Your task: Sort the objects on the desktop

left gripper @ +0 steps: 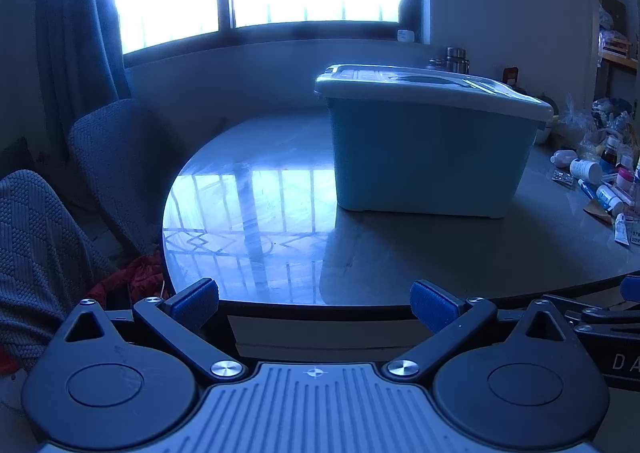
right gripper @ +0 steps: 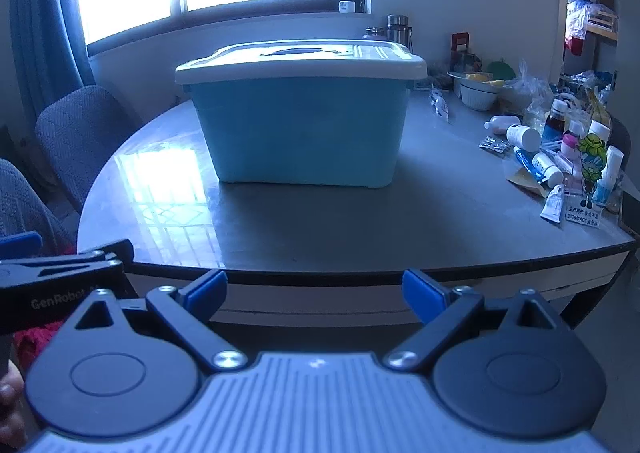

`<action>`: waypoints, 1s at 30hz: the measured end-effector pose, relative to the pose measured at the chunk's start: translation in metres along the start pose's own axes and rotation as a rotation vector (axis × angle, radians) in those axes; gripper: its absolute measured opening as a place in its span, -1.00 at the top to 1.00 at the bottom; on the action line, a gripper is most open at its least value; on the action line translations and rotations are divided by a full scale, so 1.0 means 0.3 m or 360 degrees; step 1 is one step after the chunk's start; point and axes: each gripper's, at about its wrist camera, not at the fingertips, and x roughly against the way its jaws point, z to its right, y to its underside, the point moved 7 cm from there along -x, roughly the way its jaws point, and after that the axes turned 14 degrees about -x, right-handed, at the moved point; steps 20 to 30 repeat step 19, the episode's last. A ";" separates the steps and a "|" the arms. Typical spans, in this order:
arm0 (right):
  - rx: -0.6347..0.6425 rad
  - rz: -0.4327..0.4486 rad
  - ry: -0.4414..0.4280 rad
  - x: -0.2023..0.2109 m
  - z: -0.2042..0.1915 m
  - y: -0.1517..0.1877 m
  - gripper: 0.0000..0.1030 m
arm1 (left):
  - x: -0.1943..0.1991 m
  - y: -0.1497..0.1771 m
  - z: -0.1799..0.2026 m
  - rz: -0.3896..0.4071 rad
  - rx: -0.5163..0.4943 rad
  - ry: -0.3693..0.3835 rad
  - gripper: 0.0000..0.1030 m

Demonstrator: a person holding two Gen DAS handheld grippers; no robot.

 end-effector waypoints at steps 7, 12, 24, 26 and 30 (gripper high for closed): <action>-0.0066 0.0000 0.0025 -0.014 0.020 0.005 -0.85 | -0.014 -0.017 -0.004 -0.0005 -0.0015 -0.0007 -1.00; -0.0095 -0.0010 0.0033 -0.021 0.027 0.010 -0.85 | -0.021 -0.021 0.003 -0.0014 -0.0019 0.0002 -1.00; -0.0099 -0.0021 0.0041 -0.029 0.028 0.012 -0.85 | -0.033 -0.014 0.007 -0.0034 0.0012 0.0028 -1.00; -0.0099 -0.0021 0.0041 -0.029 0.028 0.012 -0.85 | -0.033 -0.014 0.007 -0.0034 0.0012 0.0028 -1.00; -0.0099 -0.0021 0.0041 -0.029 0.028 0.012 -0.85 | -0.033 -0.014 0.007 -0.0034 0.0012 0.0028 -1.00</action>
